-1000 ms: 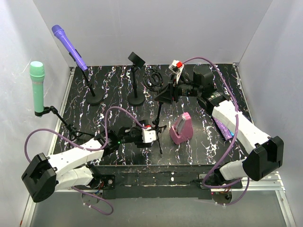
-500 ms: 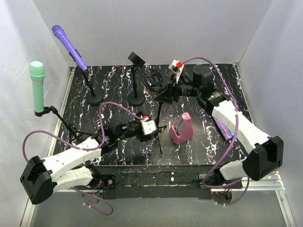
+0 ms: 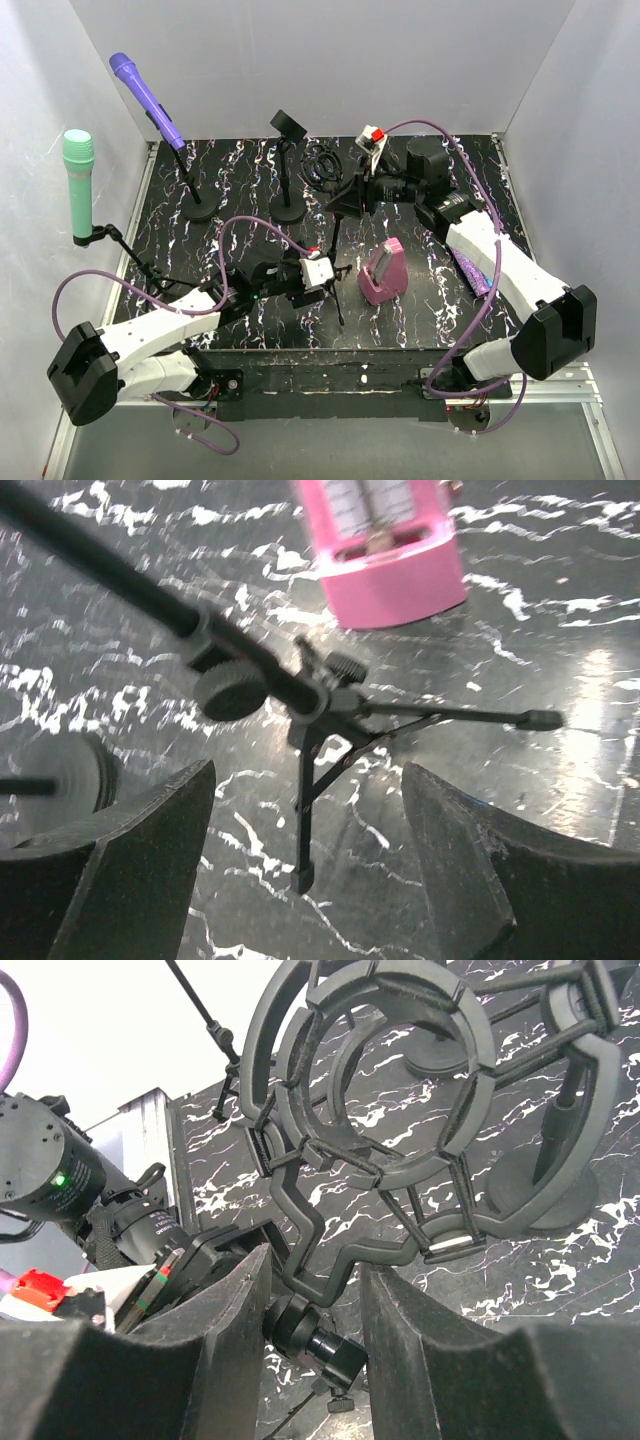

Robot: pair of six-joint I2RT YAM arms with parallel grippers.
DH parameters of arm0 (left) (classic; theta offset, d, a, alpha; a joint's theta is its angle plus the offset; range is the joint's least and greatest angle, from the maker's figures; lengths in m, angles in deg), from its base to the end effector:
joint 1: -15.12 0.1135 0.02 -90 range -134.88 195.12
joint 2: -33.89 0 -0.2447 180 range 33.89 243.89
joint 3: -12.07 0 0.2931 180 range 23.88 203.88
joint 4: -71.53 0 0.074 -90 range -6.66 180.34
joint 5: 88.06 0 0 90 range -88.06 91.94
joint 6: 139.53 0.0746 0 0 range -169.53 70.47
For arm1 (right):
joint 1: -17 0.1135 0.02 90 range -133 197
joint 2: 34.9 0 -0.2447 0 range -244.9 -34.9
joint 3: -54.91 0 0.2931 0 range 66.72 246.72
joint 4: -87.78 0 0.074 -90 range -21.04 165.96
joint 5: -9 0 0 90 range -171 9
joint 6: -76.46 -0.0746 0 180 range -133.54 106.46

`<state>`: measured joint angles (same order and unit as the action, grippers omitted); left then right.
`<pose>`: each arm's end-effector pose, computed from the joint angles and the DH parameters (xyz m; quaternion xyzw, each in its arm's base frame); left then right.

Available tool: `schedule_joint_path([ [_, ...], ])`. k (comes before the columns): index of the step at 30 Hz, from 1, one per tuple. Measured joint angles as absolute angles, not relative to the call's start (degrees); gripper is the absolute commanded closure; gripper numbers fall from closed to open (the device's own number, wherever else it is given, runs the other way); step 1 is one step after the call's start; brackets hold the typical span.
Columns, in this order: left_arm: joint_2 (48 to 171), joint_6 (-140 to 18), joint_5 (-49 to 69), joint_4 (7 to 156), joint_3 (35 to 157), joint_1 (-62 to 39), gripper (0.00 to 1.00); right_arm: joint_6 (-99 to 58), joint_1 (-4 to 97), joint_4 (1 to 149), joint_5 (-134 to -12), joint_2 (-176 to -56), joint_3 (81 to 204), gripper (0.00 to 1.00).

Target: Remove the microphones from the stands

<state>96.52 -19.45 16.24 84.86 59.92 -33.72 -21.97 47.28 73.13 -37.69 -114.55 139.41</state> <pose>0.1967 -0.2530 0.1871 0.5903 0.6163 -0.1885 0.4860 0.3149 0.2431 0.3572 -0.3681 0.6530 0.4647 0.4713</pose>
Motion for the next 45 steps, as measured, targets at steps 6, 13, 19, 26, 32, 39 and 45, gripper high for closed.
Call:
schedule_joint_path([
  [6,94.1,-22.0,7.3,88.3,59.6,-33.7,0.24,-22.6,47.3,73.5,-38.6,-117.9,142.5,0.99],
  [13,87.5,-22.9,5.1,94.3,59.6,-32.5,0.24,-19.0,47.4,72.1,-41.0,-122.2,147.6,0.99],
  [19,86.7,-23.0,5.2,96.5,59.6,-28.1,0.25,-12.7,47.0,71.2,-45.3,-123.2,149.6,0.99],
  [26,86.1,-23.3,6.4,96.8,59.6,-24.1,0.25,-5.9,45.8,69.7,-51.8,-123.5,151.1,0.99],
  [32,84.8,-23.7,7.7,96.9,59.6,-22.8,0.25,-3.8,43.7,69.8,-56.1,-126.3,153.8,0.99],
  [39,84.3,-23.7,8.7,96.9,59.8,-22.5,0.25,-3.1,42.2,70.4,-59.7,-131.0,158.4,0.77],
  [45,84.9,-23.5,11.4,99.9,64.2,-22.4,0.23,-4.1,42.1,68.5,-60.8,-131.8,160.1,0.29],
])
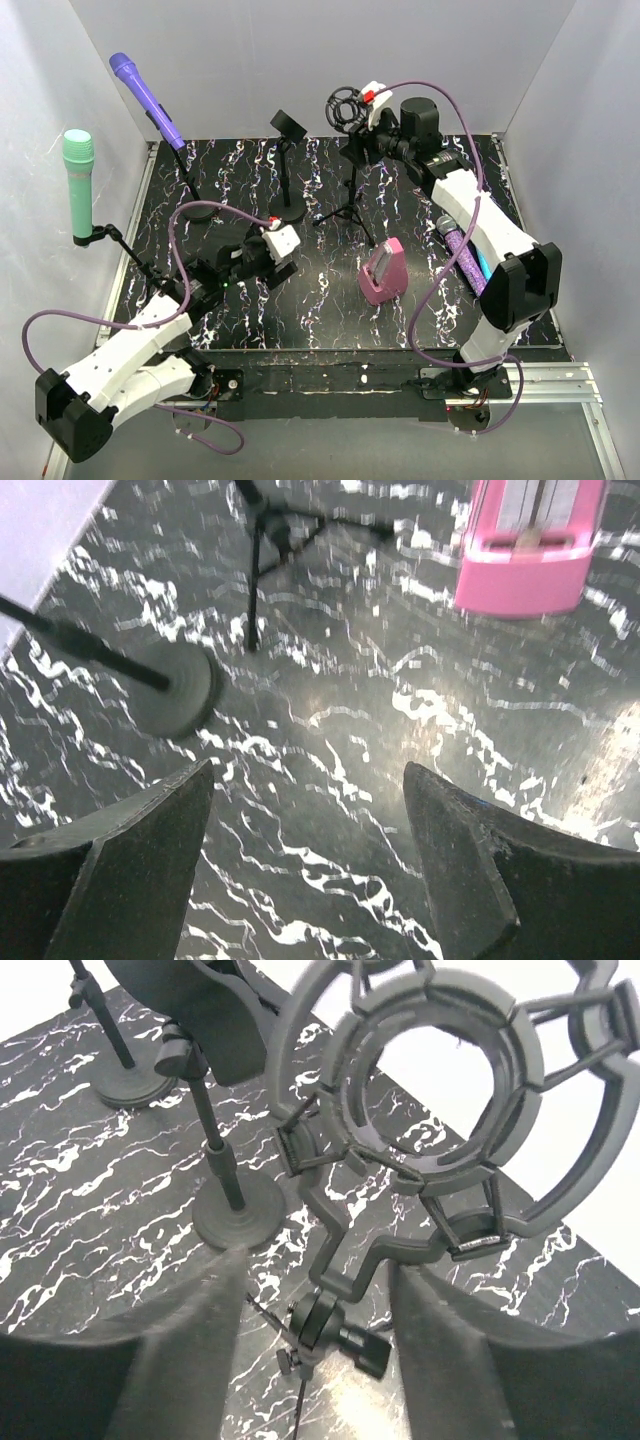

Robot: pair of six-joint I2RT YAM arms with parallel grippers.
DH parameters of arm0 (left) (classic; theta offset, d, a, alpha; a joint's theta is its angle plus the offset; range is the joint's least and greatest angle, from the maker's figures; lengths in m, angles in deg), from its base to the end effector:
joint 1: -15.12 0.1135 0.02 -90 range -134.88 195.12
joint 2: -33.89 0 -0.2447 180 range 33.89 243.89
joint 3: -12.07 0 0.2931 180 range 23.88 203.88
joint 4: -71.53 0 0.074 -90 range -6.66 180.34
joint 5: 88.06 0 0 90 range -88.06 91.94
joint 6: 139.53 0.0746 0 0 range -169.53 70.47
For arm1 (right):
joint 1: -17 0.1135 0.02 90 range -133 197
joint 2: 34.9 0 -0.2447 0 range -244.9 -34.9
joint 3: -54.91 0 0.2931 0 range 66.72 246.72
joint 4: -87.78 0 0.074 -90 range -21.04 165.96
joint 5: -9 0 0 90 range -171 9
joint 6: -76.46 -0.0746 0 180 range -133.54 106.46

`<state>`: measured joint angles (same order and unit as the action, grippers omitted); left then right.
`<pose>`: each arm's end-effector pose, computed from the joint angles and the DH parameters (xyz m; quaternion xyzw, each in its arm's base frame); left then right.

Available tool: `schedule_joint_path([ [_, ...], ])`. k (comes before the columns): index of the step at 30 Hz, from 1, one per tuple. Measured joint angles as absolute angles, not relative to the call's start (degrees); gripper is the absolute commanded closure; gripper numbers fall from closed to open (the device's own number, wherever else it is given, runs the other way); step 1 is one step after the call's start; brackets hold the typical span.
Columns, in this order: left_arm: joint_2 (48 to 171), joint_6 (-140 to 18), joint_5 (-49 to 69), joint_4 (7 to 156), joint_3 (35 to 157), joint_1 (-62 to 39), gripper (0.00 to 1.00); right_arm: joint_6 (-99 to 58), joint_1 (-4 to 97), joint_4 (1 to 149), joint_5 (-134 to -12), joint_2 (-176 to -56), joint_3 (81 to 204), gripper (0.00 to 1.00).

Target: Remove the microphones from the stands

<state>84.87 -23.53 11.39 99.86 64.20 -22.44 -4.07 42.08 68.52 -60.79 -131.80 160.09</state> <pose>0.2226 -0.1867 0.2421 0.4844 0.7004 -0.1223 0.5097 0.4246 0.2272 0.3712 -0.3321 0.6921 0.2192 0.6022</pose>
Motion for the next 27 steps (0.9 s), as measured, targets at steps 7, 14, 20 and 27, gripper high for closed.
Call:
schedule_joint_path([
  [7,86.5,-23.6,18.3,103.9,76.4,-22.4,0.22,-7.5,40.9,62.3,-64.7,-126.5,160.0,0.21],
  [14,88.9,-15.6,22.8,118.7,97.0,-22.4,0.22,-10.6,38.1,60.7,-65.8,-115.5,157.5,0.23],
  [20,95.1,-4.3,18.8,127.2,121.1,-16.8,0.19,-13.4,38.1,62.3,-62.8,-110.9,150.1,0.24],
  [27,97.6,1.0,8.3,130.8,136.8,-2.9,0.12,-18.3,38.1,63.2,-58.0,-110.8,142.8,0.25],
])
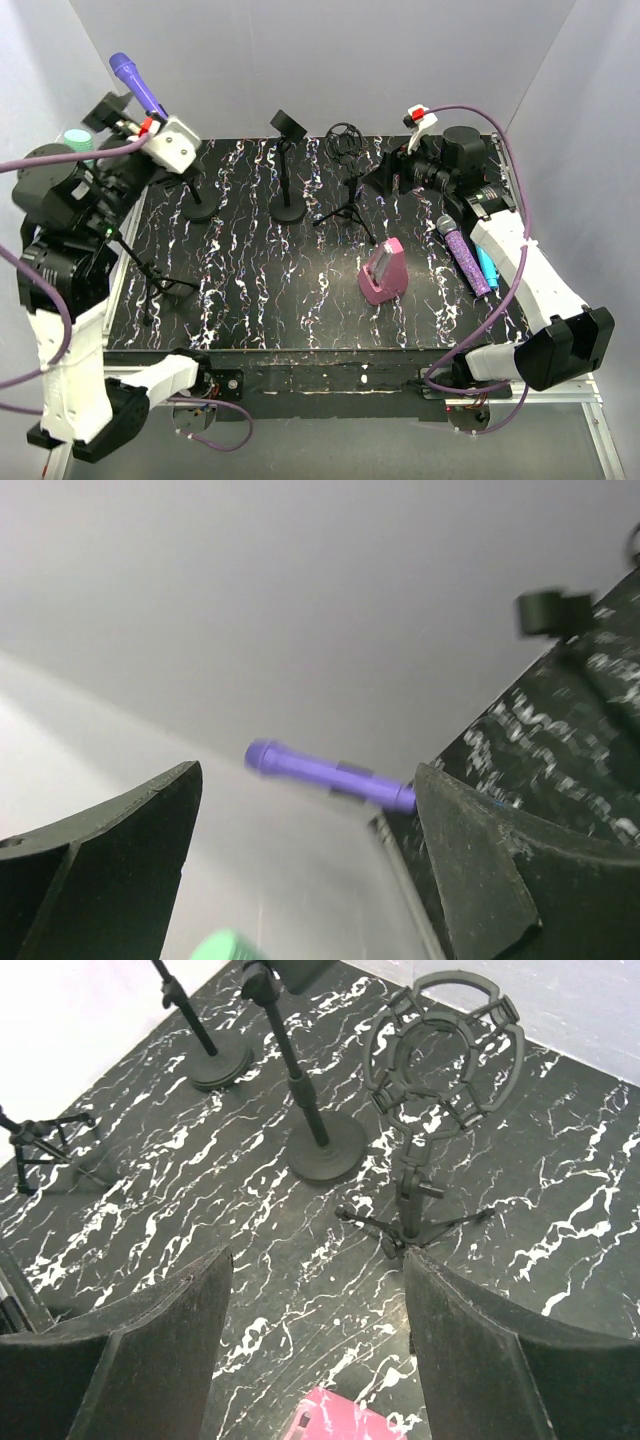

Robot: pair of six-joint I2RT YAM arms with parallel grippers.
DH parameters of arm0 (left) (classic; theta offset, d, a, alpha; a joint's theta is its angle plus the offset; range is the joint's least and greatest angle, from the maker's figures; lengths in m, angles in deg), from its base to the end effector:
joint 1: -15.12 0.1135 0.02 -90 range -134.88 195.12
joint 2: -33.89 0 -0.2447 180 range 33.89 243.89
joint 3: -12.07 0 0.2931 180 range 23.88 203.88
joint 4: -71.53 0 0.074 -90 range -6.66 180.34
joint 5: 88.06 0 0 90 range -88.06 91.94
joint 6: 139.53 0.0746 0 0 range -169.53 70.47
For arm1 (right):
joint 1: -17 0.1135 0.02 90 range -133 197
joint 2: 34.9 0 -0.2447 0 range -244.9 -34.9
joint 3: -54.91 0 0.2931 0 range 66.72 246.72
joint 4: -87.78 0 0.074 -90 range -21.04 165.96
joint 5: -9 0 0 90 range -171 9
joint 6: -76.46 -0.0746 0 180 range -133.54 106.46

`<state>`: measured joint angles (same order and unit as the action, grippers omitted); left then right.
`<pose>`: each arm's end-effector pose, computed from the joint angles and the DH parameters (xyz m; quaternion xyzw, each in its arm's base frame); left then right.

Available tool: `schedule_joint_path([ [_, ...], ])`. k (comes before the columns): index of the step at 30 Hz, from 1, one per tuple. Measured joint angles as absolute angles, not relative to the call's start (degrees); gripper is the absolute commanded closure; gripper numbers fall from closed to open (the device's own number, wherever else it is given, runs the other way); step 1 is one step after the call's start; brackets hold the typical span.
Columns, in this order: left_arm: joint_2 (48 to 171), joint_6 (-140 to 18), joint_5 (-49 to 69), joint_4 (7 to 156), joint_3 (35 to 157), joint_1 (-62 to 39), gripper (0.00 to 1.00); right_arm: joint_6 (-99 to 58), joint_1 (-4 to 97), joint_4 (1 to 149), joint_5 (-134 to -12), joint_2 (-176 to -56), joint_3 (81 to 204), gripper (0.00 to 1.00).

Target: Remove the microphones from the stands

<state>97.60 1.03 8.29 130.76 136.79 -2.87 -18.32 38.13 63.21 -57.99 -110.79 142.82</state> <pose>0.1893 -0.0702 0.5939 0.4242 0.5519 0.1640 0.6989 0.3498 0.1664 0.3809 -0.2322 0.7390 0.2891 0.5625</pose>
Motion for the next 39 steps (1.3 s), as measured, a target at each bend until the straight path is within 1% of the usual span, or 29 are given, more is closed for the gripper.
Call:
schedule_joint_path([
  [2,95.2,0.5,6.6,130.4,134.9,1.8,0.09,-19.2,38.1,63.6,-56.9,-110.8,142.8,0.25],
  [6,87.1,-4.3,3.5,128.5,125.0,10.3,0.09,-19.3,38.1,64.1,-55.5,-110.6,142.9,0.25],
  [9,81.3,-10.0,-0.2,124.1,117.6,16.5,0.08,-17.0,38.1,62.9,-54.2,-110.6,143.7,0.26],
  [11,77.9,-12.7,-3.4,120.1,112.2,18.3,0.07,-14.5,38.1,60.5,-53.8,-110.6,145.4,0.26],
  [14,76.0,-14.7,-7.6,114.8,107.2,18.8,0.05,-10.8,38.1,55.9,-53.3,-110.8,148.9,0.26],
  [18,77.7,-16.3,-13.3,110.1,103.7,18.8,0.05,-6.8,38.2,51.3,-53.1,-111.1,152.9,0.27],
  [23,79.4,-17.3,-14.8,106.2,97.0,19.1,0.08,-2.9,39.6,46.8,-53.2,-113.5,155.9,0.27],
  [31,83.3,-19.1,-16.1,100.4,94.3,19.1,0.15,0.6,44.0,43.2,-54.0,-115.7,156.9,0.27],
  [39,83.7,-20.2,-22.2,96.0,92.4,19.1,0.23,1.7,45.3,43.0,-54.3,-114.2,154.9,0.27],
])
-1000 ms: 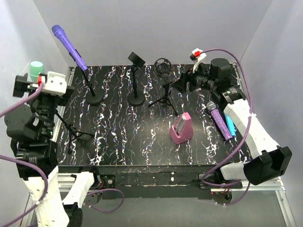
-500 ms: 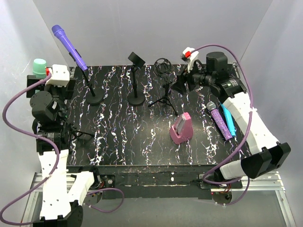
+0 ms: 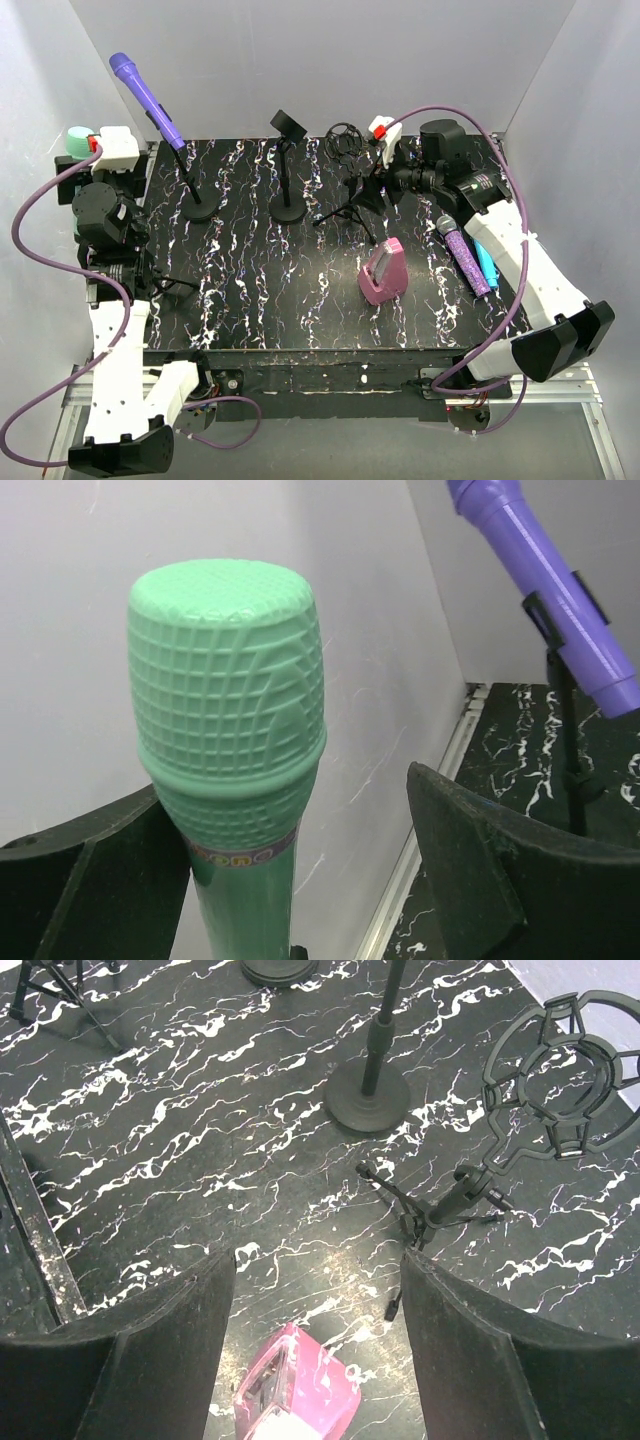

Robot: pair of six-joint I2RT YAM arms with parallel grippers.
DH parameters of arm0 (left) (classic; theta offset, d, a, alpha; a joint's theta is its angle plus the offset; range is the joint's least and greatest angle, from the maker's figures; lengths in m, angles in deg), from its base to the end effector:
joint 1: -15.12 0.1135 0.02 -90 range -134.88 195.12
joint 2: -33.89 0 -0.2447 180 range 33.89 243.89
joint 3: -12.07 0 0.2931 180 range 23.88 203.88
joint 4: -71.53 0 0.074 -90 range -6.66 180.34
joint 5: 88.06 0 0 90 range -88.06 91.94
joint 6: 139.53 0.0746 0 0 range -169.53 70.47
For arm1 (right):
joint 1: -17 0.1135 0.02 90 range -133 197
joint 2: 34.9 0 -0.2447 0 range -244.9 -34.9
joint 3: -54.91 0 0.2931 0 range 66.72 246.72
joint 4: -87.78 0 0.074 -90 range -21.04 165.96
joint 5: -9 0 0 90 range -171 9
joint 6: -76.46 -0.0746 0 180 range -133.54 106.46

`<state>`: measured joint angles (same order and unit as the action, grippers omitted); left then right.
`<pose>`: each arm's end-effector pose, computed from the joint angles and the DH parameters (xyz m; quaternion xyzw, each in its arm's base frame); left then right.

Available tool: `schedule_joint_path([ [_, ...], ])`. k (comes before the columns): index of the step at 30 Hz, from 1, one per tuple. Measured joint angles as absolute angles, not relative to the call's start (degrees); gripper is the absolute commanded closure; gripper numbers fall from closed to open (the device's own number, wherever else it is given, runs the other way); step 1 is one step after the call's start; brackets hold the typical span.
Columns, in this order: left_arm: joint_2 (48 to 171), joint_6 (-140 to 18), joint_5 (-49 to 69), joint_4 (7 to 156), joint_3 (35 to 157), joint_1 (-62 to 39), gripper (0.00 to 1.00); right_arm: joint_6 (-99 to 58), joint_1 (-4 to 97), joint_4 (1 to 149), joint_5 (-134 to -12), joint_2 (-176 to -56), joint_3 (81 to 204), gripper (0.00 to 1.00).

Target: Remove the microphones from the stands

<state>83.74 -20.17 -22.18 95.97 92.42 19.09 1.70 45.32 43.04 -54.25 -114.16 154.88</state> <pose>0.2533 0.0481 0.4643 -0.0078 0.6721 0.3424 0.6565 0.3159 0.2084 0.4003 -0.4197 0.7111 0.2531 0.5041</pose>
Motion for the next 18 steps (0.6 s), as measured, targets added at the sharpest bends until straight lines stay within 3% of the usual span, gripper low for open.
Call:
schedule_joint_path([
  [8,82.8,-20.9,-26.7,95.1,90.6,19.8,0.54,1.7,45.4,43.1,-54.0,-113.8,154.8,0.27],
  [18,80.6,-25.4,-15.9,100.2,92.6,20.3,0.96,1.2,45.4,43.6,-53.3,-113.9,155.1,0.28],
])
